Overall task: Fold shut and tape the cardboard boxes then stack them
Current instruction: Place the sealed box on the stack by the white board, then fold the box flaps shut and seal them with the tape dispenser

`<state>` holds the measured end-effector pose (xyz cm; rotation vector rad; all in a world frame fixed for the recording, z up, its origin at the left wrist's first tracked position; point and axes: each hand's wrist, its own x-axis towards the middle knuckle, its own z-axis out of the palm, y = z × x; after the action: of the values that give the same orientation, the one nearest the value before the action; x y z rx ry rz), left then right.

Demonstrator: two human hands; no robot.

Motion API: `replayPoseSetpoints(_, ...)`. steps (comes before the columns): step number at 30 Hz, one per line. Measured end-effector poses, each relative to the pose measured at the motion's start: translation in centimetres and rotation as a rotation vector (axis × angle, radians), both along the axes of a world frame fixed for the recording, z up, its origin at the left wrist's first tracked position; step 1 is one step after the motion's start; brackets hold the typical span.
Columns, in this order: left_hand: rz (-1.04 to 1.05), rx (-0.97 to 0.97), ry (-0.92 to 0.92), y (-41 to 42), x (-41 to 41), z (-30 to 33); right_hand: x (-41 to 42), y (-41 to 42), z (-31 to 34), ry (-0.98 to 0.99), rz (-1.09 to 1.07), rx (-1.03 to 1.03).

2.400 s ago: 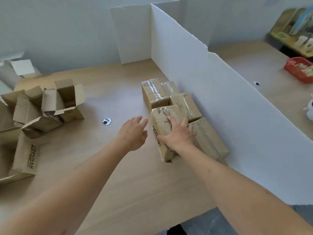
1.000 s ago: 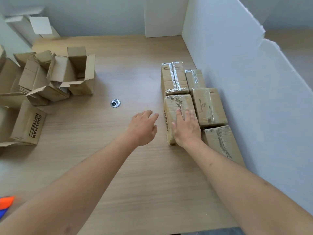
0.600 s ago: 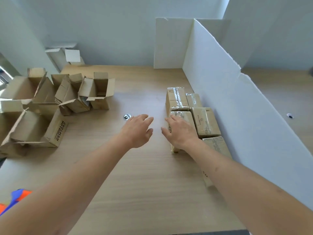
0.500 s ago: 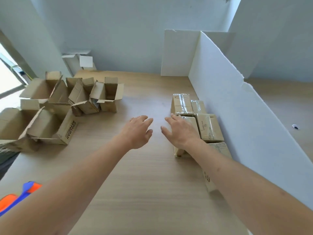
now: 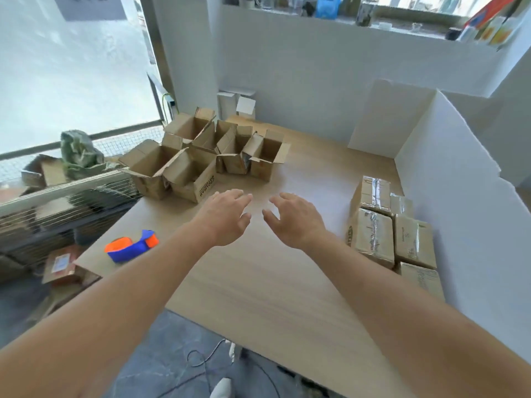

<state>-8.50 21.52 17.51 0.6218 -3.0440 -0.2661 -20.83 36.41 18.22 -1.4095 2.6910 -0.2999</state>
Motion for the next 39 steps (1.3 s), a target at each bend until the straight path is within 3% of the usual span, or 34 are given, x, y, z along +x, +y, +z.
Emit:
replayPoseSetpoints(8,0.099,-0.022,0.027,-10.0,8.7,0.2,7.2,-11.4,-0.2,0.018,0.084,0.005)
replayPoseSetpoints(20,0.036,-0.018,-0.035,-29.2,15.7,-2.0,15.0,-29.5,-3.6,-0.035,0.029,0.046)
replayPoseSetpoints(39,-0.037,0.169,-0.092,-45.8,2.0,-13.4,3.3,-46.6,-16.0,-0.17,-0.067,0.174)
